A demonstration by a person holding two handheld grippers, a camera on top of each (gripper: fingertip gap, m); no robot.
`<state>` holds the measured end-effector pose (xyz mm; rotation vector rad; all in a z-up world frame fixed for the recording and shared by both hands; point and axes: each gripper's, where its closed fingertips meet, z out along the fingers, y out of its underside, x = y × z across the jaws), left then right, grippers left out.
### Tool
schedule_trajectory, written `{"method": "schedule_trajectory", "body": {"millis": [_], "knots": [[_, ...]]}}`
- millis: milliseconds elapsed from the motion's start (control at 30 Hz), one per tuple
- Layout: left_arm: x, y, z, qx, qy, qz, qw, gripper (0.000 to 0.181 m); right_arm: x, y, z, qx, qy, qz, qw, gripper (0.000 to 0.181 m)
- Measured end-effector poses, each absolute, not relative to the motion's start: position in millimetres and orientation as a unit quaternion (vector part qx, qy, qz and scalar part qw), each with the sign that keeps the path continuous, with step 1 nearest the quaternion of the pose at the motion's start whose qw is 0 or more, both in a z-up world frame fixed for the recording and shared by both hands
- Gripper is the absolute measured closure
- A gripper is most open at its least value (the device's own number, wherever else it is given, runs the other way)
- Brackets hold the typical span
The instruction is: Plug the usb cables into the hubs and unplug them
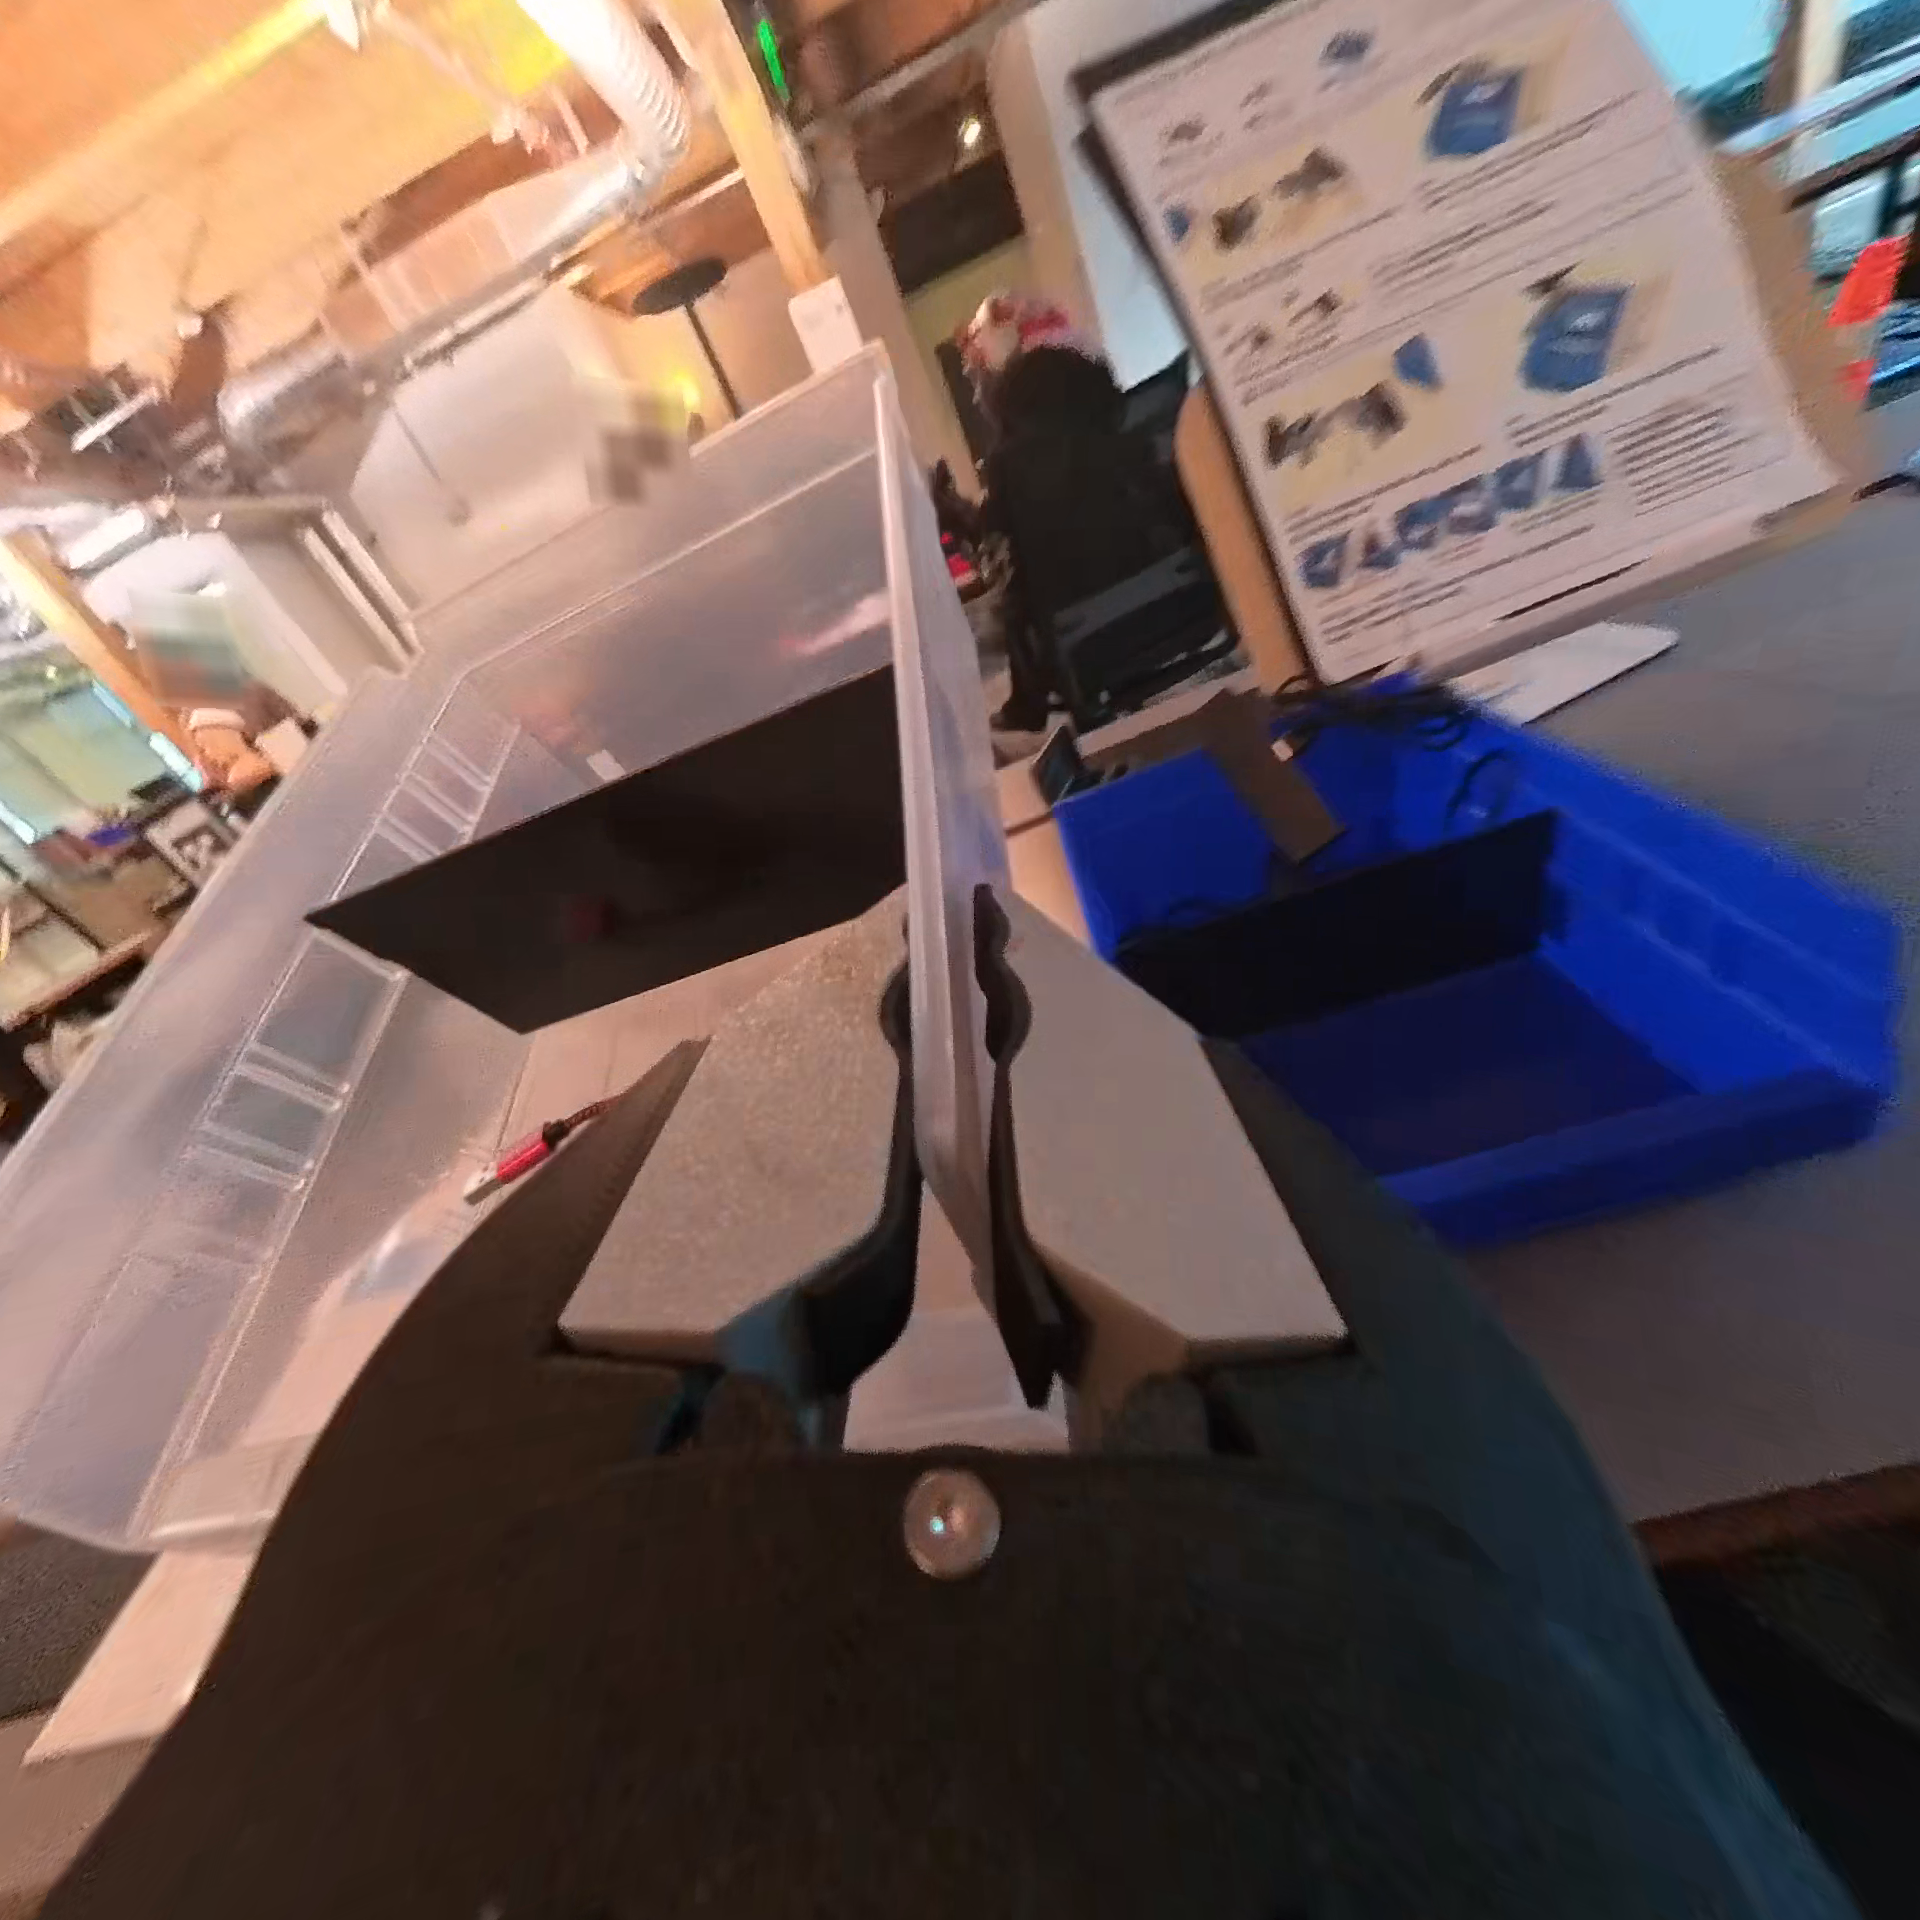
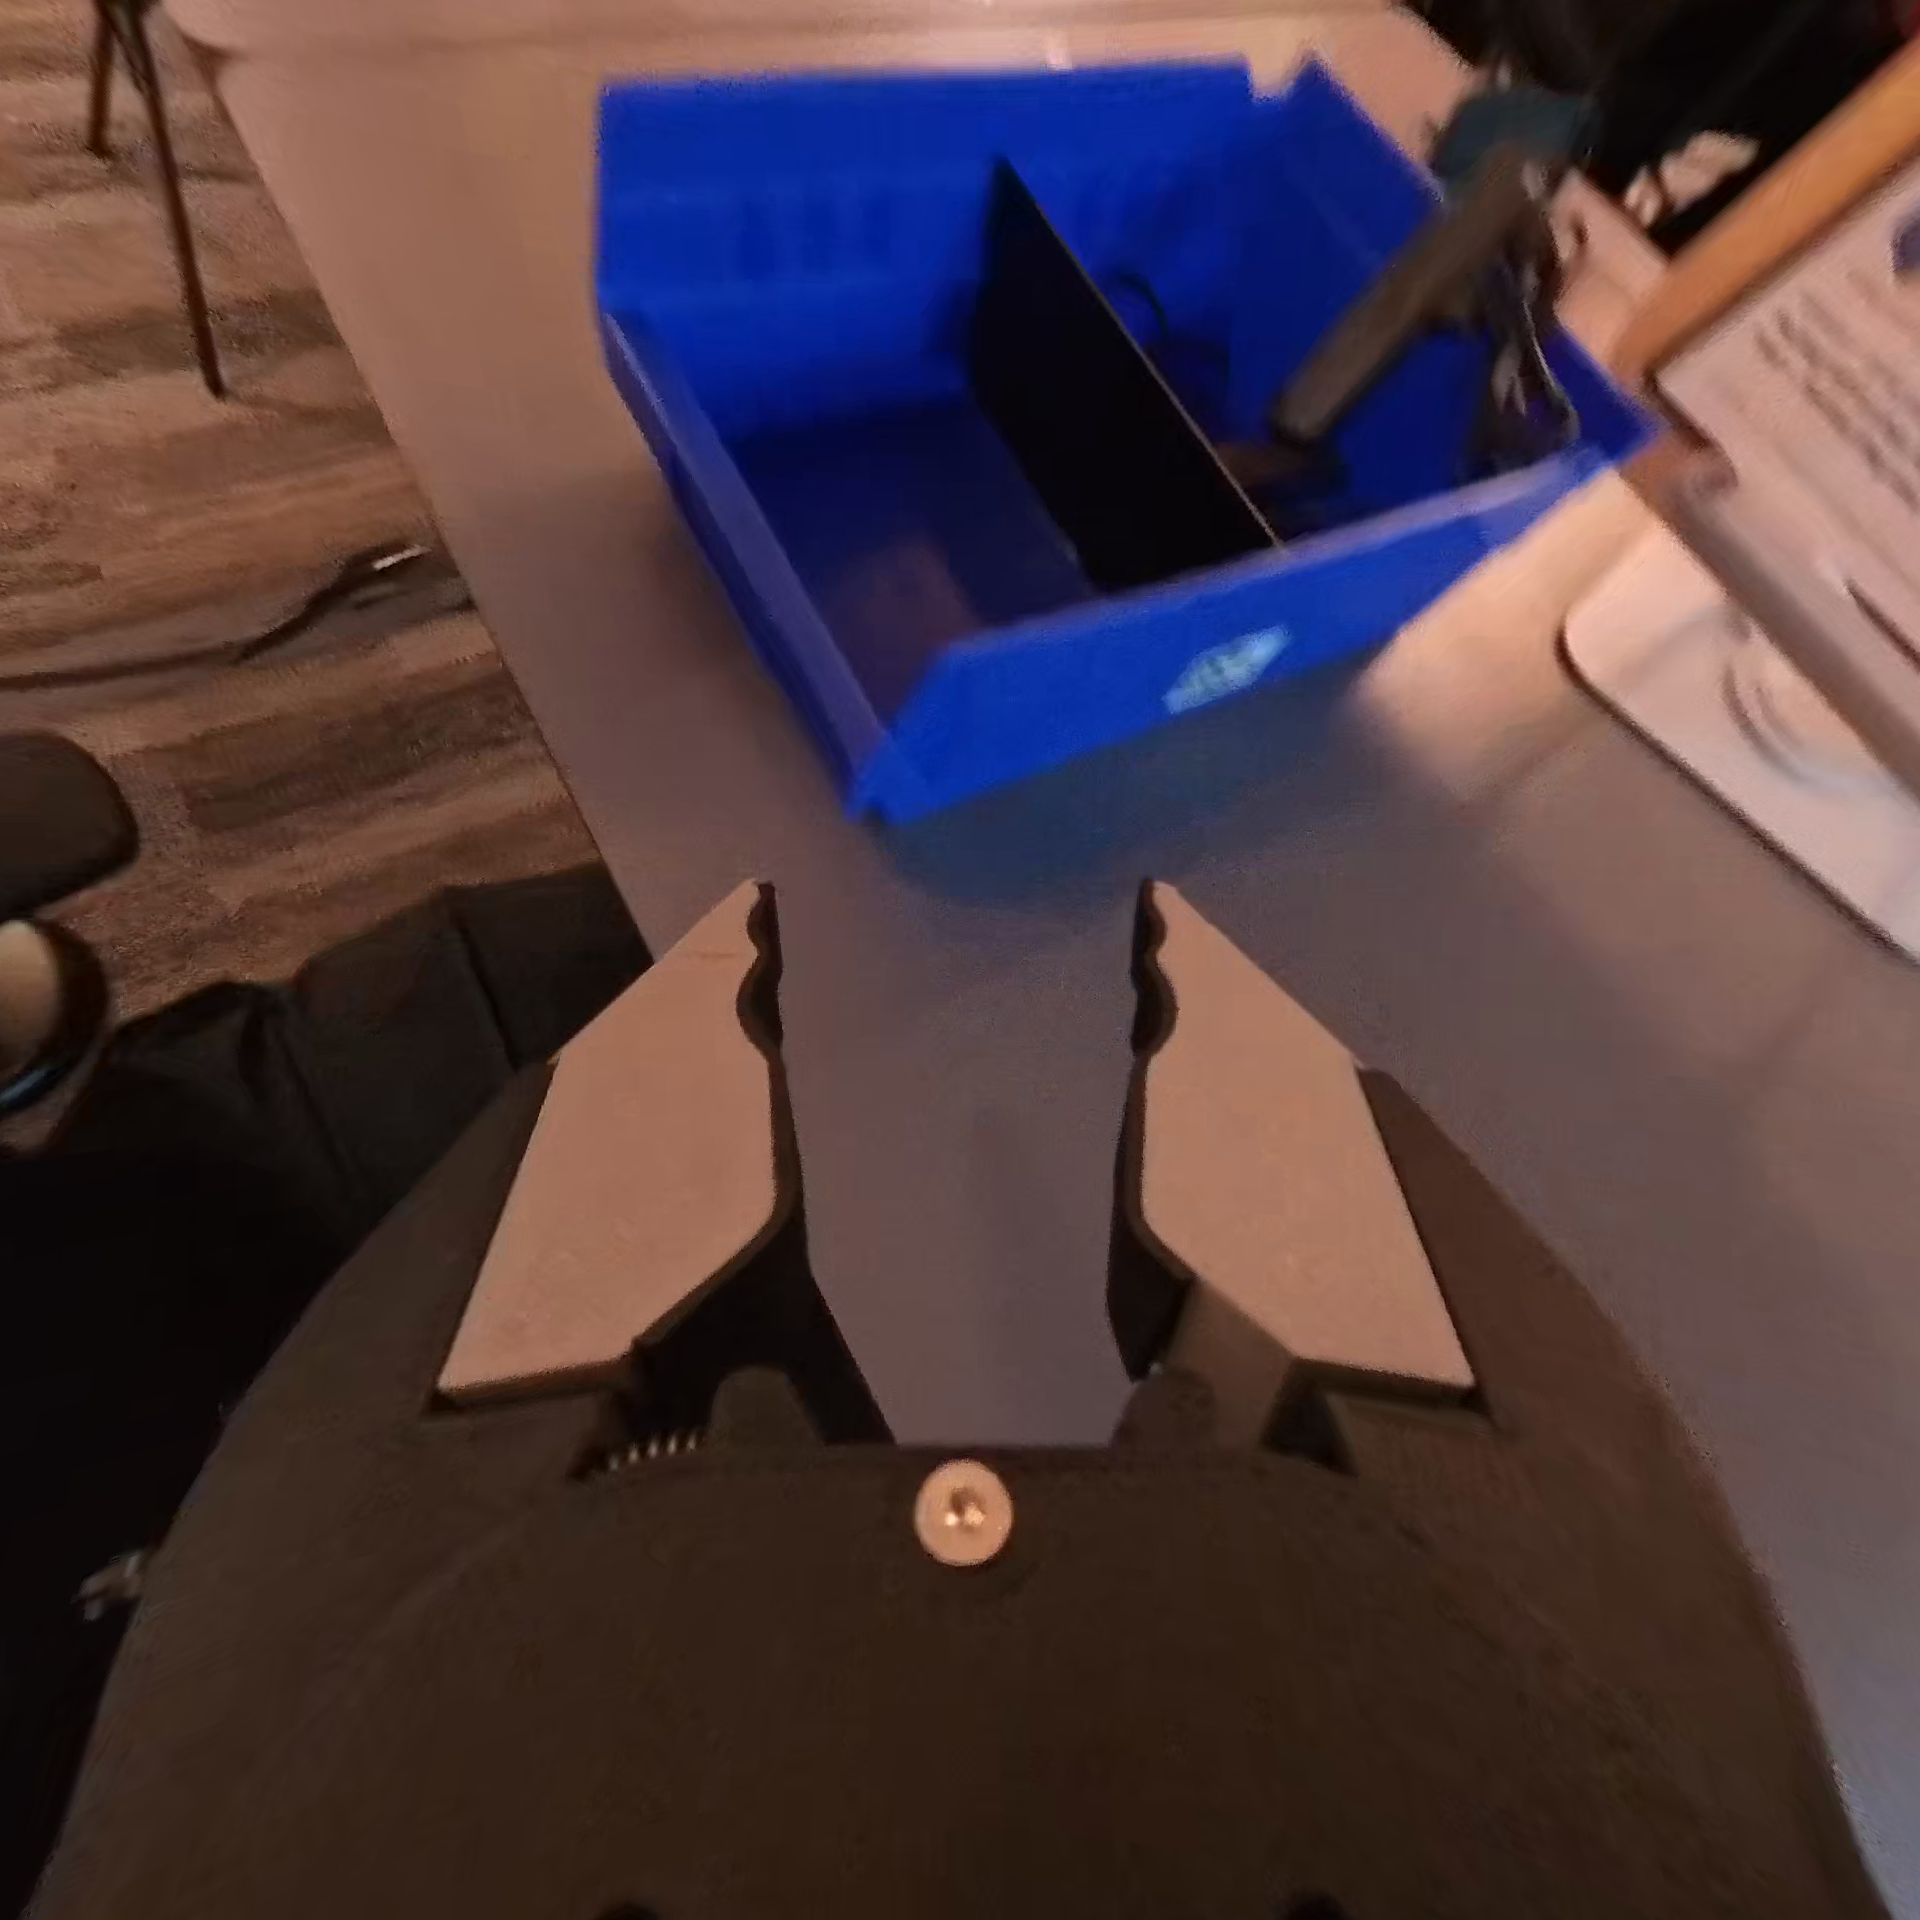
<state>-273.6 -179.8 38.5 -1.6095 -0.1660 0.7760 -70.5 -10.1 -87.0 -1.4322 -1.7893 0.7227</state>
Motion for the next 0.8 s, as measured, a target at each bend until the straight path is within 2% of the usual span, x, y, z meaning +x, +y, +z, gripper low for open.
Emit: {"method": "schedule_trajectory", "body": {"millis": [133, 200, 400, 533, 800], "knots": [[-208, -148, 58, -0.699, -0.008, 0.306, 0.647, 0.177, -24, 37, -79, -0.571, -0.699, 0.243, 0.355, 0.121], [-170, -121, 64, -0.700, 0.033, 0.277, 0.657, 0.178, -6, 60, -61, -0.569, -0.686, 0.219, 0.396, 0.127], [-44, -32, 51, -0.706, 0.173, 0.181, 0.663, 0.177, 50, 100, -8, -0.589, -0.620, 0.227, 0.466, 0.127], [22, 27, 12, -0.719, 0.232, 0.139, 0.641, 0.177, 80, 120, 11, -0.601, -0.582, 0.223, 0.501, 0.128], [88, 113, -98, -0.772, 0.269, 0.078, 0.570, 0.177, 89, 144, -12, -0.622, -0.591, 0.162, 0.488, 0.130]]}}
